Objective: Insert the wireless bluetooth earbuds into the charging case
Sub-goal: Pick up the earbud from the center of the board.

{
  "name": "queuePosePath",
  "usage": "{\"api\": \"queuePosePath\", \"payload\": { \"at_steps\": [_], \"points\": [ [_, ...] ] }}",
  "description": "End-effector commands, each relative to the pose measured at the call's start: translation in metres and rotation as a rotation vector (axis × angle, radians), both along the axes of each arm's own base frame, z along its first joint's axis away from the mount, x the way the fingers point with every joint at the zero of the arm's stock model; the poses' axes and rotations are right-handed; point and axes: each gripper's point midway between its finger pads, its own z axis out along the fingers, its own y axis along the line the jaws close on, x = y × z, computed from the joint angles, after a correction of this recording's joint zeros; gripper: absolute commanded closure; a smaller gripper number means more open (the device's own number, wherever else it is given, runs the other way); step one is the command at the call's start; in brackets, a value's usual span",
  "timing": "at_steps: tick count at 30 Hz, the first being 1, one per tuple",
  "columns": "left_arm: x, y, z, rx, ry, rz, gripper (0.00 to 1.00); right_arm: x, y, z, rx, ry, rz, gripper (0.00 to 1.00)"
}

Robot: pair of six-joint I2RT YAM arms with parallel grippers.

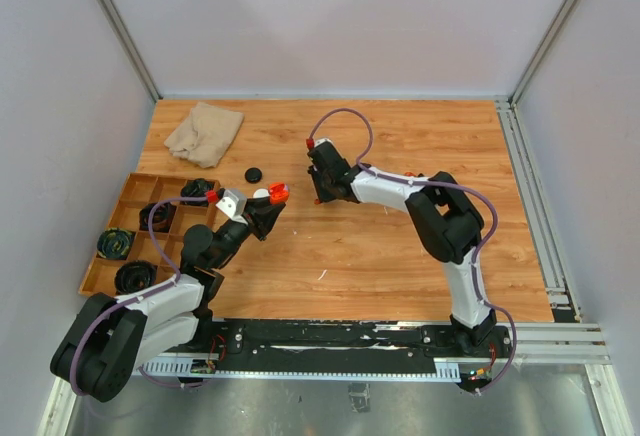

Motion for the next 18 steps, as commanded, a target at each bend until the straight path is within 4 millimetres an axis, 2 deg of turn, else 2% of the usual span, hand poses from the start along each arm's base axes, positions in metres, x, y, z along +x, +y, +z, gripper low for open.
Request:
{"api": "queuePosePath", "payload": {
  "at_steps": [1,7,13,18],
  "points": [
    [-0.001,0.003,0.003,0.008,-0.031,0.007,1.0,-0.026,-0.021,-0.011,-0.058,0.095,0.041,0.79],
    [-0.002,0.003,0.003,0.01,-0.032,0.003,1.0,-0.042,-0.035,-0.01,-0.107,0.131,0.068,0.81],
    [-0.002,0.002,0.004,0.008,-0.034,0.003,1.0,-0.061,-0.037,-0.009,-0.103,0.175,0.128,0.79],
    [-0.002,0.003,0.004,0.007,-0.034,0.006,1.0,-0.05,-0.026,0.03,-0.06,0.089,0.184,0.72]
  ]
}}
